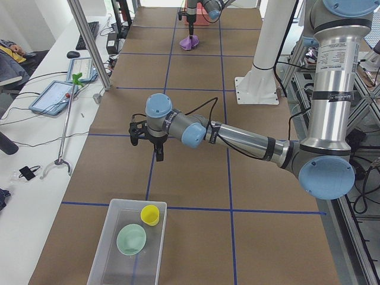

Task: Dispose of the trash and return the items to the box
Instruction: 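Grasp the purple cloth with the right gripper and lift it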

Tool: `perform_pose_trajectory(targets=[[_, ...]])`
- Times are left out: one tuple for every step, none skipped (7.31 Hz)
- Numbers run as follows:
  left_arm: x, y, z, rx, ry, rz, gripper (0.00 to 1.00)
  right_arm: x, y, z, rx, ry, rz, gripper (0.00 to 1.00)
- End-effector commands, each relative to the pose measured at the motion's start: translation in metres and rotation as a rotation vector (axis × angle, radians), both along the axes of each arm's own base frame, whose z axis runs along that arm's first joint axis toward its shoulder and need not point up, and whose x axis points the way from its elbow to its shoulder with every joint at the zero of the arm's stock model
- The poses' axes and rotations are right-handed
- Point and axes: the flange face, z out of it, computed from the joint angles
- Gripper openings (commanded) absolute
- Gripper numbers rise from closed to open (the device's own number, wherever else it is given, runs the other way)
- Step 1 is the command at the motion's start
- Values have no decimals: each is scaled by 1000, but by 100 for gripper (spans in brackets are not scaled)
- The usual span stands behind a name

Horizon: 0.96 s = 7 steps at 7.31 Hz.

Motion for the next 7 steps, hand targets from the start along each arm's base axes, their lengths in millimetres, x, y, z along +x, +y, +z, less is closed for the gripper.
perform_pose_trajectory(targets=[[5, 1, 5, -9, -1, 11, 97, -1, 1, 3, 27, 7, -28, 0], [5, 1, 9, -12, -2, 12, 97, -2, 1, 0, 28, 0, -34, 0], [6, 1, 10, -12, -3, 15, 97, 1, -1, -2, 33, -6, -36, 0], [6, 1, 9, -11, -3, 16, 97, 39, -12, -2, 54, -23, -23, 0], [6, 1, 9, -12, -2, 15, 97, 109, -26, -4, 64, -101, 5, 0], [6, 1, 8, -12, -2, 14, 97, 169, -30, -3, 69, -149, 30, 0], [6, 1, 8, -10, -2, 14, 97, 223, -6, 18, 103, -123, 46, 0]])
